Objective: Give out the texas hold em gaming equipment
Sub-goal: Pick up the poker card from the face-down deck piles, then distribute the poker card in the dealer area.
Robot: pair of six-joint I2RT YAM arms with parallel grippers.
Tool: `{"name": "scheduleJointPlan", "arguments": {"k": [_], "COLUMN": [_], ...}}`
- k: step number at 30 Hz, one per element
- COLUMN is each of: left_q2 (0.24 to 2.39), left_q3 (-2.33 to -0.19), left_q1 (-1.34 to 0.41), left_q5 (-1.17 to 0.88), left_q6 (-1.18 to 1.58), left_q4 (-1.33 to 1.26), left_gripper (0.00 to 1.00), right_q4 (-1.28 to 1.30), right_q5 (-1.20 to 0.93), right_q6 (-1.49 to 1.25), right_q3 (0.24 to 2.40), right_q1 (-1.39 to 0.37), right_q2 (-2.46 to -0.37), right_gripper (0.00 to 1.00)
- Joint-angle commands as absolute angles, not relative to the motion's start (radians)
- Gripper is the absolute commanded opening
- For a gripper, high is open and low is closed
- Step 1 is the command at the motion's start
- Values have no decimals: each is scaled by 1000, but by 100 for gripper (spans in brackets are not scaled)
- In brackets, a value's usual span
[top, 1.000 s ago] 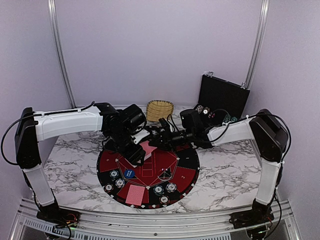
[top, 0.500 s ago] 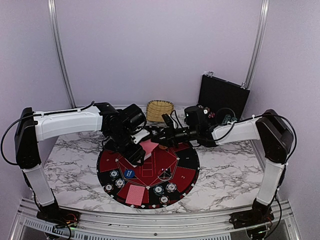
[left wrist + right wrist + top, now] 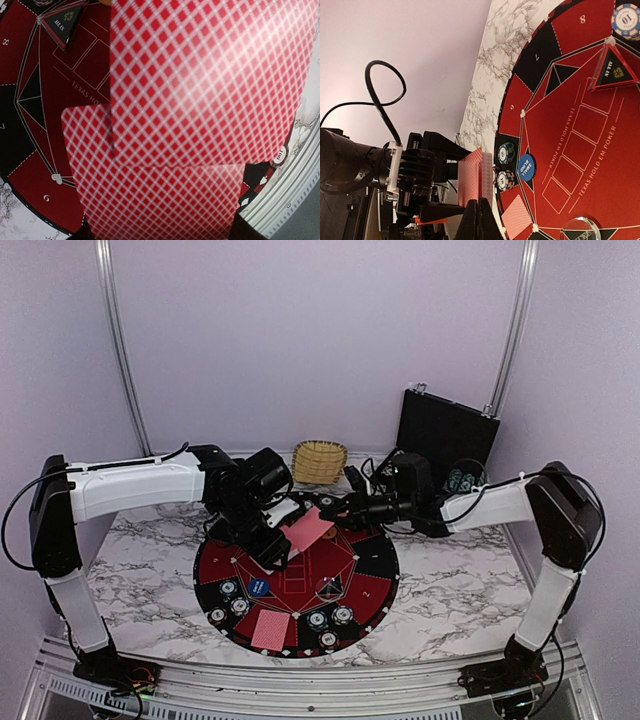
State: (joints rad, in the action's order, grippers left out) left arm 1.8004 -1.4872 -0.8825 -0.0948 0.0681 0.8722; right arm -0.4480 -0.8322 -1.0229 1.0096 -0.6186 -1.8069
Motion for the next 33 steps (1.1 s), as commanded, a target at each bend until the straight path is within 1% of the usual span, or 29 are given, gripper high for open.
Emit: {"name": "scheduleJointPlan", "arguments": {"k": [1, 9, 16, 25, 33], "left_q2": [1762, 1762, 1760, 1763, 1767], "left_q3": [-1480, -1473, -1472, -1485, -1486], "left_q1": [-877, -870, -864, -858, -854], "left_q5": [-84, -77, -74, -77, -82], "left_q6": [78, 84, 82, 73, 69], "left_q4": [867, 856, 851, 853, 853], "left_gripper": [49, 49, 49, 49, 49], "right_q4": [-519, -540, -499, -286, -206], "right_q5": [-854, -864, -870, -842, -803], "right_q6": [-1058, -1079, -1052, -873, -772], "right_q3": [982, 904, 808, 634, 501], "right_q1": [-599, -566, -501, -410, -397], "right_q2": [-1749, -1681, -1584, -1450, -1404], "right_gripper": [0, 0, 0, 0, 0]}}
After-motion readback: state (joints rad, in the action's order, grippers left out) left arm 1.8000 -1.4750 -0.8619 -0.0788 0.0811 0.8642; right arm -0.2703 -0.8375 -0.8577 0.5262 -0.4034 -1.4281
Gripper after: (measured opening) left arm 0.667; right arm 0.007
